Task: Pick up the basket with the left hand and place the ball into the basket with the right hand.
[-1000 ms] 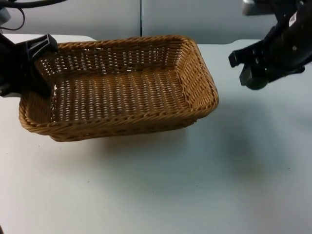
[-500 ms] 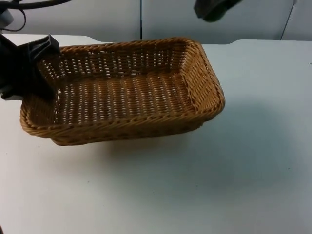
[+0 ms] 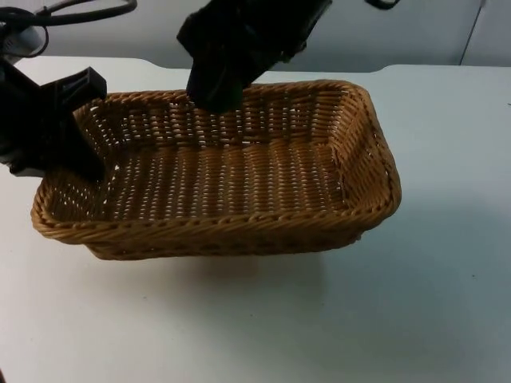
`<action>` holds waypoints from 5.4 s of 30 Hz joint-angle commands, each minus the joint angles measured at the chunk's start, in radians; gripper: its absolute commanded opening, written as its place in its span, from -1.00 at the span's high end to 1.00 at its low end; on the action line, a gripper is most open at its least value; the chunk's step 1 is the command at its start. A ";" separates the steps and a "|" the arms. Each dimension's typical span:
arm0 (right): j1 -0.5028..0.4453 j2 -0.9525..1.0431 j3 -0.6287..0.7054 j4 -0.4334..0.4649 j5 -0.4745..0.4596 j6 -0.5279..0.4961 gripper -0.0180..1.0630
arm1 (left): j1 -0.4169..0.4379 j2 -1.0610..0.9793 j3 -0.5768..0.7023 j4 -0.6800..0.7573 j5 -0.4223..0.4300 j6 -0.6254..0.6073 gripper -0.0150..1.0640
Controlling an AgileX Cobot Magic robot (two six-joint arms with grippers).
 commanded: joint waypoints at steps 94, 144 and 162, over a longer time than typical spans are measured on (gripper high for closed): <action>0.003 -0.157 -0.471 -0.253 0.337 0.224 0.97 | 0.001 0.064 0.002 -0.026 -0.096 0.087 0.97; 0.003 -0.262 -0.471 -0.345 0.337 0.298 0.97 | 0.048 -0.769 0.131 0.644 0.199 -0.239 0.98; 0.003 -0.741 -0.047 -0.547 0.337 0.466 0.97 | 0.048 -1.815 0.338 0.890 0.468 -0.408 0.98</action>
